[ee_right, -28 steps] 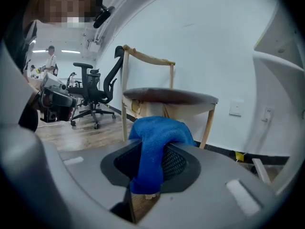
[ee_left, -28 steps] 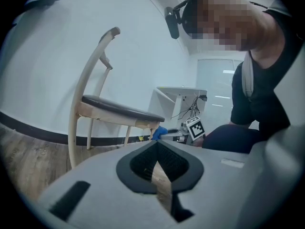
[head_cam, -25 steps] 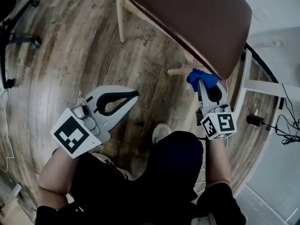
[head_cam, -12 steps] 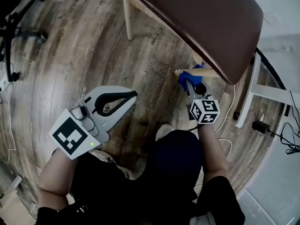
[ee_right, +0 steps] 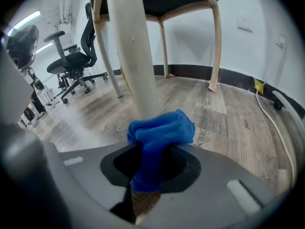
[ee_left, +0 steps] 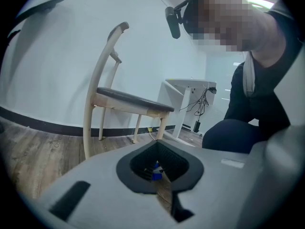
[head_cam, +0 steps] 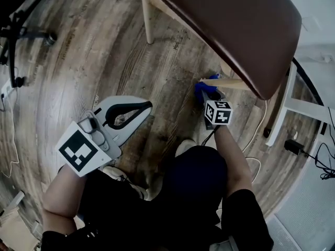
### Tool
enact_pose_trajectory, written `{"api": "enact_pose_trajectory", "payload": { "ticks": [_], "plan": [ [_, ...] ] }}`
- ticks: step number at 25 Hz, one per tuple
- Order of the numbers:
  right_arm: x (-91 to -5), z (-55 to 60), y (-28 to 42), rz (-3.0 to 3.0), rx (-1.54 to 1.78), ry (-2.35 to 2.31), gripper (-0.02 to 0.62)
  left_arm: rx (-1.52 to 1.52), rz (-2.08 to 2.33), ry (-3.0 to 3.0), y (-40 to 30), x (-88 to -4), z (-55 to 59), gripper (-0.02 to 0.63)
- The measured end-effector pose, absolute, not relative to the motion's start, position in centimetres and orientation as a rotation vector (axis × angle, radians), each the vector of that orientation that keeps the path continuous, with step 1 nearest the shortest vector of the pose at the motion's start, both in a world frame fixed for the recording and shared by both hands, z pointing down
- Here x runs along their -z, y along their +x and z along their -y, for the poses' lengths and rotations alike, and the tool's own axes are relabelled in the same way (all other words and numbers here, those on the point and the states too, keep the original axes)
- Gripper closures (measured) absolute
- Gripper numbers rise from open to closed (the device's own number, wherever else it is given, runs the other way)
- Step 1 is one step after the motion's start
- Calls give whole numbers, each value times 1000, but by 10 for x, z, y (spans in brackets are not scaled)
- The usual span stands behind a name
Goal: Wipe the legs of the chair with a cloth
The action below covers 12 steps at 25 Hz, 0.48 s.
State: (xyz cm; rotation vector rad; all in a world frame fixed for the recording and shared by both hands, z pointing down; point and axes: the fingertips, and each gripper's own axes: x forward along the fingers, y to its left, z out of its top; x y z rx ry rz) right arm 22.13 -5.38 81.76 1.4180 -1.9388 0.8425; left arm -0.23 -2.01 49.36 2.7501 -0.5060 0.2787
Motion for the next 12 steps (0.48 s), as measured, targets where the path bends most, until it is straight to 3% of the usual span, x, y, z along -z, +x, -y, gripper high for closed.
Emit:
{"api": "enact_pose_trajectory", "payload": {
  "ticks": [7,12],
  "plan": [
    [-829,54,219,1893,-902,1424,491,-269,497,2744,-4,-497,24,598],
    [-788,53,221,1968,-771,1412,492,-251,487,2756,-2,-493,23,598]
  ]
}}
